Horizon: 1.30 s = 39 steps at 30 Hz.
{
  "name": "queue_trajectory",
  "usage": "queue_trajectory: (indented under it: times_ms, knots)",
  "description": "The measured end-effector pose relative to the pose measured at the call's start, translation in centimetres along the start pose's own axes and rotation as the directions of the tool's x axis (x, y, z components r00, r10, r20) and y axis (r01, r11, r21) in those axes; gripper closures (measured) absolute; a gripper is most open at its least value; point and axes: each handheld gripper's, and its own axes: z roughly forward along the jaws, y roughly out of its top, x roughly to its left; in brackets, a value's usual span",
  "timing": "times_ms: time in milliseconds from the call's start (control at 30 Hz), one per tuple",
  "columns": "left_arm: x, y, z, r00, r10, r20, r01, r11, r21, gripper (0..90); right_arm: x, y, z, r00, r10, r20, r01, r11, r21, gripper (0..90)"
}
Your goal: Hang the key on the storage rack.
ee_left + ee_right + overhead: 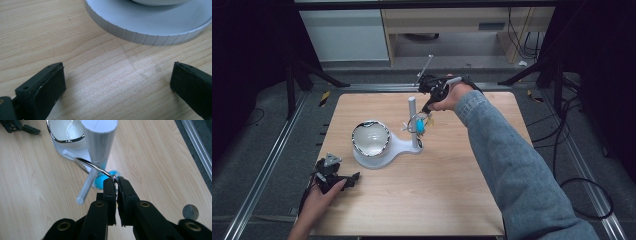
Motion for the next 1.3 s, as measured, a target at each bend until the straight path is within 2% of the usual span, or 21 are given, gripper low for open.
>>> queue_trajectory:
  times_ms: [167, 233, 267, 300, 367, 400, 533, 567, 600, 667, 700, 800, 933, 1133, 1300]
  knots:
    - [0.0, 0.0, 0.0, 1.0000, -0.002, 0.000, 0.002, 1.0000, -0.002, 0.0, -0.3, -0.2, -0.9, 0.9999, 0.004, 0.016, -0.003, 1.000, -0.020, 81.2]
    - [0.0, 0.0, 0.0, 1.0000, -0.002, 0.000, 0.002, 1.0000, -0.002, 0.0, -0.4, -0.6, -1.4, 0.9991, 0.015, 0.041, -0.013, 0.999, -0.030, 74.0]
    - [0.0, 0.0, 0.0, 1.0000, -0.002, 0.000, 0.002, 1.0000, -0.002, 0.0, -0.4, -0.6, -1.4, 0.9991, 0.015, 0.041, -0.013, 0.999, -0.030, 74.0]
    - [0.0, 0.0, 0.0, 1.0000, -0.002, 0.000, 0.002, 1.0000, -0.002, 0.0, -0.5, -0.8, -1.7, 0.9980, 0.024, 0.058, -0.022, 0.999, -0.039, 67.3]
    - [0.0, 0.0, 0.0, 1.0000, 0.000, 0.000, 0.000, 1.0000, 0.000, 0.0, -0.6, -0.8, -1.8, 0.9976, 0.029, 0.063, -0.026, 0.999, -0.045, 64.3]
    - [0.0, 0.0, 0.0, 1.0000, 0.001, 0.000, -0.001, 1.0000, 0.002, 0.0, -0.7, -0.9, -2.1, 0.9957, 0.037, 0.085, -0.032, 0.998, -0.059, 56.1]
    - [0.0, 0.0, 0.0, 1.0000, -0.005, 0.000, 0.005, 1.0000, -0.005, 0.0, -1.1, -1.2, -2.6, 0.9909, 0.046, 0.126, -0.035, 0.995, -0.089, 44.0]
    - [0.0, 0.0, 0.0, 1.0000, -0.005, 0.000, 0.005, 1.0000, -0.005, 0.0, -1.1, -1.2, -2.6, 0.9909, 0.046, 0.126, -0.035, 0.995, -0.089, 44.0]
    - [0.0, 0.0, 0.0, 1.0000, -0.004, 0.001, 0.004, 1.0000, -0.004, 0.0, -1.2, -1.3, -2.7, 0.9882, 0.059, 0.141, -0.046, 0.994, -0.098, 37.7]
    - [0.0, 0.0, 0.0, 1.0000, -0.004, 0.000, 0.004, 1.0000, -0.005, 0.0, -1.4, -1.4, -2.7, 0.9847, 0.070, 0.160, -0.054, 0.993, -0.102, 31.9]
    - [0.0, 0.0, 0.0, 1.0000, -0.004, 0.000, 0.004, 1.0000, -0.005, 0.0, -1.4, -1.4, -2.7, 0.9847, 0.070, 0.160, -0.054, 0.993, -0.102, 31.9]
    - [0.0, 0.0, 0.0, 1.0000, -0.004, 0.001, 0.004, 1.0000, -0.004, 0.0, -1.8, -1.6, -2.7, 0.9764, 0.099, 0.192, -0.079, 0.990, -0.113, 19.8]
    - [0.0, 0.0, 0.0, 1.0000, -0.004, 0.001, 0.004, 1.0000, -0.004, 0.0, -2.2, -1.8, -2.9, 0.9679, 0.118, 0.222, -0.089, 0.987, -0.134, 9.5]
    - [0.0, 0.0, 0.0, 1.0000, -0.004, 0.001, 0.004, 1.0000, -0.004, 0.0, -2.5, -2.5, -3.4, 0.9633, 0.148, 0.224, -0.108, 0.977, -0.182, 6.2]
    - [0.0, 0.0, 0.0, 1.0000, -0.004, 0.001, 0.004, 1.0000, -0.004, 0.0, -2.7, -3.1, -3.5, 0.9576, 0.164, 0.237, -0.118, 0.973, -0.198, 6.3]
